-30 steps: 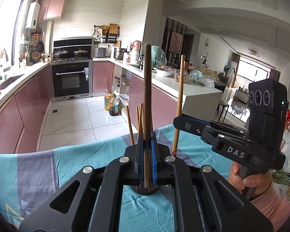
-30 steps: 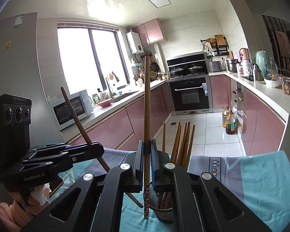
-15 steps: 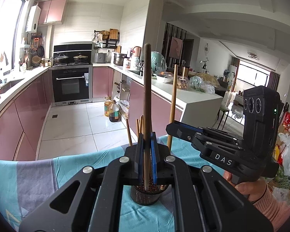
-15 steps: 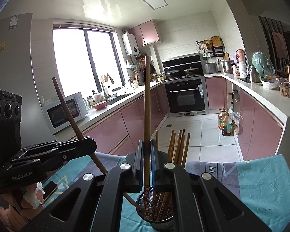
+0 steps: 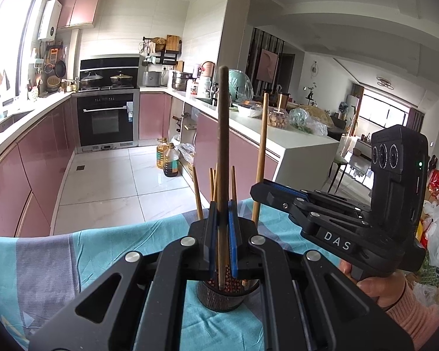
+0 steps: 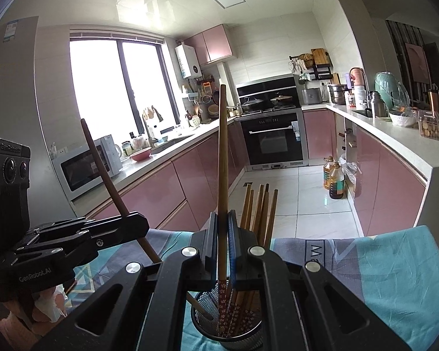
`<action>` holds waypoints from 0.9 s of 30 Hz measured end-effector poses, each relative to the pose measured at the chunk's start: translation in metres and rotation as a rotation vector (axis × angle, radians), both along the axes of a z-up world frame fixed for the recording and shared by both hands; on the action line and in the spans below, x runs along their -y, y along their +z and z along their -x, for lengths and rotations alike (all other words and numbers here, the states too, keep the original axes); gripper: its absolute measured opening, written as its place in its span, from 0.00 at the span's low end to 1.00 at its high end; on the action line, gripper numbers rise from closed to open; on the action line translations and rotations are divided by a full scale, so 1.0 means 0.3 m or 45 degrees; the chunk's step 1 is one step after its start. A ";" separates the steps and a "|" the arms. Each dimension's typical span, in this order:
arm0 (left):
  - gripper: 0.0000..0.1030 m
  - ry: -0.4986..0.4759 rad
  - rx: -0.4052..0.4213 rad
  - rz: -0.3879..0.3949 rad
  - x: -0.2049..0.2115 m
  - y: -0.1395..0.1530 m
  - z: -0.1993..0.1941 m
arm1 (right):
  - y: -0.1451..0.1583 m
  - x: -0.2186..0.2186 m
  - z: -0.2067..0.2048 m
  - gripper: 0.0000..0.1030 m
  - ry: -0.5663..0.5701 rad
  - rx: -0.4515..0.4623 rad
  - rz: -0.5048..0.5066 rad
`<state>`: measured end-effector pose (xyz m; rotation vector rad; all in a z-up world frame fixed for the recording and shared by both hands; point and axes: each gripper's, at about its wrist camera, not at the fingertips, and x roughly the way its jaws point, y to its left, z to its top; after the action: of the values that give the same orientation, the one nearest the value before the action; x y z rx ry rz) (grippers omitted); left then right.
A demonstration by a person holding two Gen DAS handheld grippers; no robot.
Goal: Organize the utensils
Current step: 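Raise the left gripper's chopstick over the cup opening while the right gripper moves its chopstick above the cup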
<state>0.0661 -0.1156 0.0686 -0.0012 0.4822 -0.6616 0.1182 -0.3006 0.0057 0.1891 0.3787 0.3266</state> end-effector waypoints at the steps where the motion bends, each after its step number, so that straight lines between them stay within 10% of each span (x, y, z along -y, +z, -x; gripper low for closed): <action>1: 0.07 -0.001 -0.004 -0.001 0.002 -0.001 -0.001 | 0.000 -0.003 -0.005 0.06 -0.002 -0.004 0.002; 27: 0.07 -0.005 -0.047 -0.054 0.042 -0.010 -0.089 | -0.052 -0.007 -0.021 0.06 -0.006 -0.059 0.017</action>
<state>0.0929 -0.1283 0.0657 0.0276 0.5318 -0.6559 0.1246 -0.2985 -0.0098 0.1848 0.4264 0.3151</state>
